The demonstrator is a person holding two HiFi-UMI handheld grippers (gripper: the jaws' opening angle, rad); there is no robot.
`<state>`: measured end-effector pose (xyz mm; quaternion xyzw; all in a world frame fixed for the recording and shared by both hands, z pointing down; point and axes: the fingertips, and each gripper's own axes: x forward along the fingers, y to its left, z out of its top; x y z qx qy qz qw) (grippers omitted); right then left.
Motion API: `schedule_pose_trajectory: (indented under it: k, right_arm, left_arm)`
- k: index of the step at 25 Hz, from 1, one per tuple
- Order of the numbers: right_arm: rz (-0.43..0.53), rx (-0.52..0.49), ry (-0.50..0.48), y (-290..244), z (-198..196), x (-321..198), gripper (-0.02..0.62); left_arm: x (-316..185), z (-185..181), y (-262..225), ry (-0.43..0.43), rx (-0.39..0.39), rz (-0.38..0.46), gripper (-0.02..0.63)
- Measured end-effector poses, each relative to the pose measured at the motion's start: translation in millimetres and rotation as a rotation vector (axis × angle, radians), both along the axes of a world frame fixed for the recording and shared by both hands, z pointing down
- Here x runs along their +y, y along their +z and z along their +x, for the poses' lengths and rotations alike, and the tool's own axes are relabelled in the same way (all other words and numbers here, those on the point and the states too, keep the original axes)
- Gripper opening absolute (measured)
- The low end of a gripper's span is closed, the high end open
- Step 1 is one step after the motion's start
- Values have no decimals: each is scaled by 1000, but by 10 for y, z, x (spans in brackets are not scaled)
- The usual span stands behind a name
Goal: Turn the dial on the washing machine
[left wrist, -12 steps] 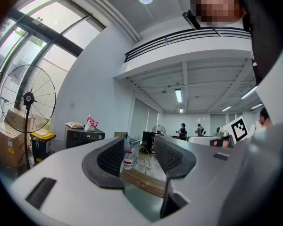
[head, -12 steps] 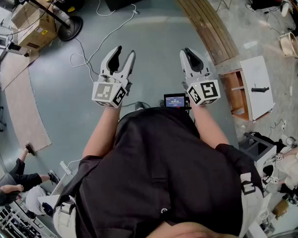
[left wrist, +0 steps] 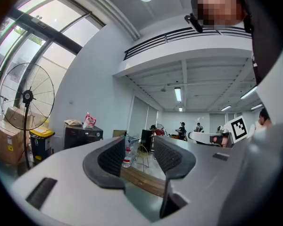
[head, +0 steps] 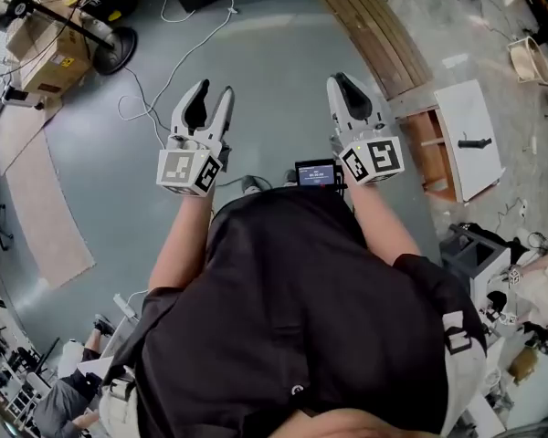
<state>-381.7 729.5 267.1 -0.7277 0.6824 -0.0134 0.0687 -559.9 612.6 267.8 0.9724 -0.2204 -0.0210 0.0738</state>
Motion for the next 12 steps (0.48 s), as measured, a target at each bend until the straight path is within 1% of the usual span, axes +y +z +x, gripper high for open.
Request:
schedule_pose_trajectory:
  k: [5,12]
  right_arm:
    - [0,-27,8,59,219,169,49]
    - [20,-55,-13,133,449,395,49]
  left_arm:
    - [161,167,0,-1,-1,1,172]
    - [371,407,69,-2,-10,-9,170]
